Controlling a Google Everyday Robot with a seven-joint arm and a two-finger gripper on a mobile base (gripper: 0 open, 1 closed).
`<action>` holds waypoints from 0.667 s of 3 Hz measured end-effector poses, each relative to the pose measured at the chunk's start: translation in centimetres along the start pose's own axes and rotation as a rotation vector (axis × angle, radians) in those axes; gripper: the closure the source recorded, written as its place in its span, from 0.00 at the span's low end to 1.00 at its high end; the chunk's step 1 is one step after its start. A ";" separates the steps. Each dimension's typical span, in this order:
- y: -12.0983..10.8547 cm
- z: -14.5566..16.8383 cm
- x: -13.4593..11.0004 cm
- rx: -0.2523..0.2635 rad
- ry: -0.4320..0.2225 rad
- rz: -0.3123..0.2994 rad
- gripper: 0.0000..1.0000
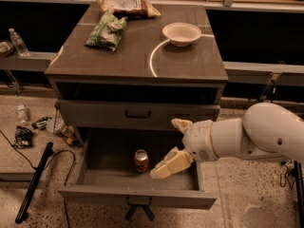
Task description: Pick coke can from middle drawer and place on counter
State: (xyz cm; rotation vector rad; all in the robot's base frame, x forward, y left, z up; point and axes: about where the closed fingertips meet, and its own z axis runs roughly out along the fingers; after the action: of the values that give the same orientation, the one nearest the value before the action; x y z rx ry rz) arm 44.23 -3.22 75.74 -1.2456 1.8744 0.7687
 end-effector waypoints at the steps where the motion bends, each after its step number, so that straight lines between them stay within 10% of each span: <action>1: -0.1 1.8 2.5 0.027 -0.044 0.035 0.00; 2: -2.1 4.8 7.4 0.070 -0.082 0.068 0.00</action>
Offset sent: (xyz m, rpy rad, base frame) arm 0.0335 -0.0192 -0.1644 0.1221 -0.0177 -0.1896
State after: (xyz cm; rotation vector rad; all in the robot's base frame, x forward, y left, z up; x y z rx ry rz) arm 45.51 -3.74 66.80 -1.0957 1.8690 0.7716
